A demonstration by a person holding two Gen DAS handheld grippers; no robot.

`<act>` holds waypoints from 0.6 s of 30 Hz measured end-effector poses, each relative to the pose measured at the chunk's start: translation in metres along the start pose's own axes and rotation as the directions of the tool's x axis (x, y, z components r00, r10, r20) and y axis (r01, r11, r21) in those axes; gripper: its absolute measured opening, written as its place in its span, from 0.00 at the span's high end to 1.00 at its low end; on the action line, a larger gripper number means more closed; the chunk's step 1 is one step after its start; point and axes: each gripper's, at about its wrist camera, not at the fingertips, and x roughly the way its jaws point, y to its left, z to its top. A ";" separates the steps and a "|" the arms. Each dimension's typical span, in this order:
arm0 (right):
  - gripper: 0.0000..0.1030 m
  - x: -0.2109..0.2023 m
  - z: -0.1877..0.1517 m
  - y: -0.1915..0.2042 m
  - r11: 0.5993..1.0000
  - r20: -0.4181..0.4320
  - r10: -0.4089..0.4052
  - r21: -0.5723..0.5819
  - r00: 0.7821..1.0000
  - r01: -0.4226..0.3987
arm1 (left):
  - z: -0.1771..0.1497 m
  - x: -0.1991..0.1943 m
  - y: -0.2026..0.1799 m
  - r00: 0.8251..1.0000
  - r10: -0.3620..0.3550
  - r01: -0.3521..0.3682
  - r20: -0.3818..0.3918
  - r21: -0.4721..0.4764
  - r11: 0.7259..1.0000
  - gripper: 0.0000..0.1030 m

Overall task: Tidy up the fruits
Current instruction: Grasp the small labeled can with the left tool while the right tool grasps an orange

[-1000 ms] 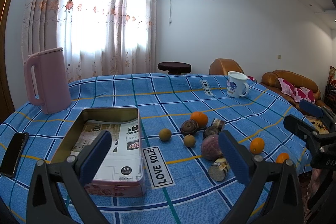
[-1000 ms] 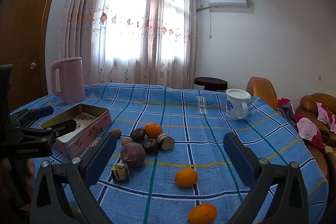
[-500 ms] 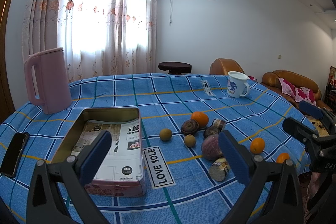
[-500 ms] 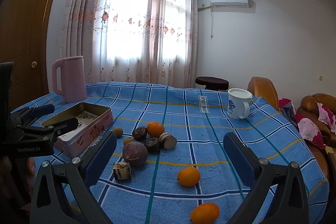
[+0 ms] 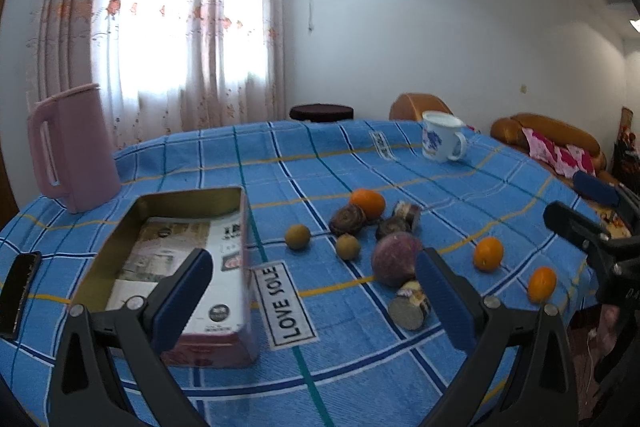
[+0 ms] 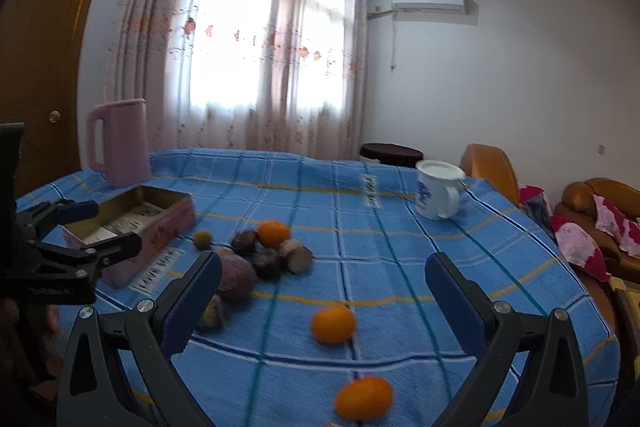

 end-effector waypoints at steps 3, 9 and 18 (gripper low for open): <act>0.01 0.001 -0.016 -0.013 1.000 -0.032 -0.011 0.005 0.999 0.011 | -0.004 0.008 -0.007 0.999 -0.022 0.023 -0.028 0.008 1.000 0.00; 0.01 0.003 -0.047 -0.036 0.999 -0.090 0.004 0.047 0.996 0.001 | -0.011 0.024 -0.033 0.991 -0.102 0.107 -0.091 0.048 0.993 0.01; 0.19 0.021 -0.062 -0.039 0.994 -0.164 0.089 0.078 0.982 -0.077 | -0.018 0.051 -0.057 0.958 -0.191 0.205 -0.213 0.049 0.977 0.16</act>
